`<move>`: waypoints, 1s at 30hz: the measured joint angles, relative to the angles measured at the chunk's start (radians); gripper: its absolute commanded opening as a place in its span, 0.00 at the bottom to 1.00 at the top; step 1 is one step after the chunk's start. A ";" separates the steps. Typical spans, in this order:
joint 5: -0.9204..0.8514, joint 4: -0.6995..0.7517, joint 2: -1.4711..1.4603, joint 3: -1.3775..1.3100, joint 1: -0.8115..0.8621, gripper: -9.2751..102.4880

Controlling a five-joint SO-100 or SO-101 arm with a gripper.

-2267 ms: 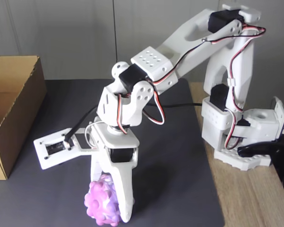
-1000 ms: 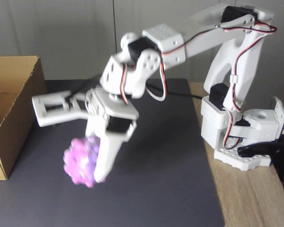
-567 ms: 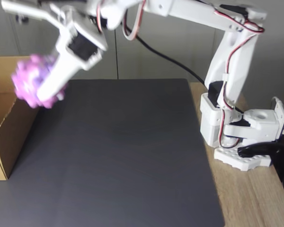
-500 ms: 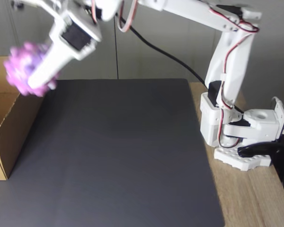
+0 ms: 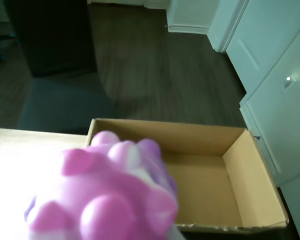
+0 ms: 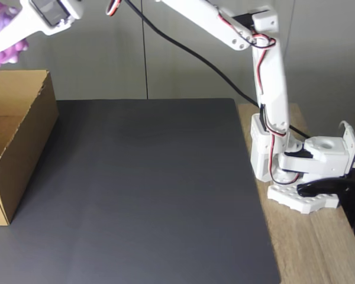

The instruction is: Grasp a ball and put it in the box.

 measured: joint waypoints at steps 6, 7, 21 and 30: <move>0.003 -0.137 -0.078 -0.005 0.029 0.29; 0.003 -0.164 -0.095 -0.005 0.034 0.29; 0.006 -0.442 -0.403 -0.107 0.080 0.26; 0.006 -0.532 -0.483 -0.107 0.091 0.27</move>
